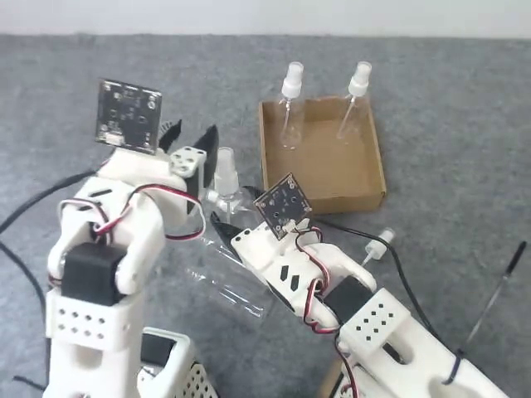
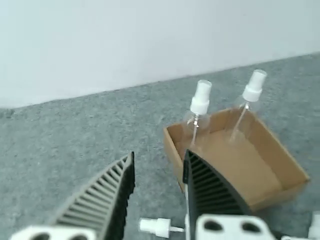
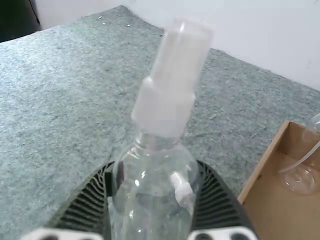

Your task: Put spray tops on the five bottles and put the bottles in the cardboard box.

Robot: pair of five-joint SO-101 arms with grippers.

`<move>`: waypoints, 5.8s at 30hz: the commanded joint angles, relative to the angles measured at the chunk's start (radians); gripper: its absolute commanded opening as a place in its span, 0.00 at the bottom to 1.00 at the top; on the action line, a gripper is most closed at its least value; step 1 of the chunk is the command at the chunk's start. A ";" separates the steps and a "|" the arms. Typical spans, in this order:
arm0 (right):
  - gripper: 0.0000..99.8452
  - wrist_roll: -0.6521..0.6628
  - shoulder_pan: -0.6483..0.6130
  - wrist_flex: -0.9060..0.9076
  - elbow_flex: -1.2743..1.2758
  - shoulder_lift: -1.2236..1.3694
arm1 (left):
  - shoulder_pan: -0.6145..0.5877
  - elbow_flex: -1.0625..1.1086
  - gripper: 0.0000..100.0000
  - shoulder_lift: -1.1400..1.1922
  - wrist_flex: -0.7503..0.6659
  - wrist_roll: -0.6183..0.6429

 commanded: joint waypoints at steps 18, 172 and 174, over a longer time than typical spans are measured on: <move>0.01 -0.011 0.036 -0.022 -0.021 -0.036 | -0.064 0.091 0.15 -0.078 0.015 0.011; 0.01 -0.002 0.415 -0.056 -0.608 0.908 | -0.259 0.868 0.01 -0.626 -0.341 -0.043; 0.01 -0.002 0.415 -0.054 -0.608 0.906 | -0.259 0.868 0.01 -0.626 -0.341 -0.043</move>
